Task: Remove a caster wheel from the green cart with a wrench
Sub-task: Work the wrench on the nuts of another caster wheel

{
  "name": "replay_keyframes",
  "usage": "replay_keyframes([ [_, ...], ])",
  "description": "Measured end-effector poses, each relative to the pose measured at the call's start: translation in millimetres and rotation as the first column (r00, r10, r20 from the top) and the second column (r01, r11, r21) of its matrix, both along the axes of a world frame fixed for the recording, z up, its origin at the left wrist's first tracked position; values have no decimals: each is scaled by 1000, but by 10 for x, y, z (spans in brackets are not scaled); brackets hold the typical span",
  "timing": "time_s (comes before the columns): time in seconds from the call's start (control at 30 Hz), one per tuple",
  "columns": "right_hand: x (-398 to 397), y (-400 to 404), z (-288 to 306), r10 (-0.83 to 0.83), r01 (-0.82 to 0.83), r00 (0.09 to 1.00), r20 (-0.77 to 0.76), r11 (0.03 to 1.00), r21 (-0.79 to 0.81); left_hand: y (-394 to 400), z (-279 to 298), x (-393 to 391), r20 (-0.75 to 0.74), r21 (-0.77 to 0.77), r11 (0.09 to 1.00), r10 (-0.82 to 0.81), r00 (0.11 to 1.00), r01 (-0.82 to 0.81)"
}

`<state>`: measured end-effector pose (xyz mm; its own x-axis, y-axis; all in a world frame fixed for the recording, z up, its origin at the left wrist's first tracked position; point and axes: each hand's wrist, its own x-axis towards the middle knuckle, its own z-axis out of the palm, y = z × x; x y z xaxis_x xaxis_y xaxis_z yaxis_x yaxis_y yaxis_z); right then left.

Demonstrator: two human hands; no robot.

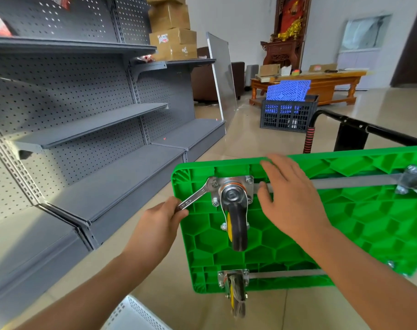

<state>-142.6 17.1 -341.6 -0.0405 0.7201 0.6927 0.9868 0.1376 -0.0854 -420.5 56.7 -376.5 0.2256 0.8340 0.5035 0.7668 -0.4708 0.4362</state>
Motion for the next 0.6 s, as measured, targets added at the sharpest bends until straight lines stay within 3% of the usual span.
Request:
replay_keyframes([
  [0.1,-215,-158,55,167,-164,984,-69,985,50,-47,146,221,75,-34,999,-5,997,8],
  [0.23,-520,-219,196,215,-307,871,-441,940,-149,-172,427,727,179,22,993,-116,977,113],
  [0.37,-551,-134,373,79,-219,725,-684,968,-120,-157,573,1108,154,141,970,-217,964,196],
  [0.6,-159,-39,473,-35,-134,580,-814,981,-138,-128,483,1299,2,197,910,-373,928,365],
])
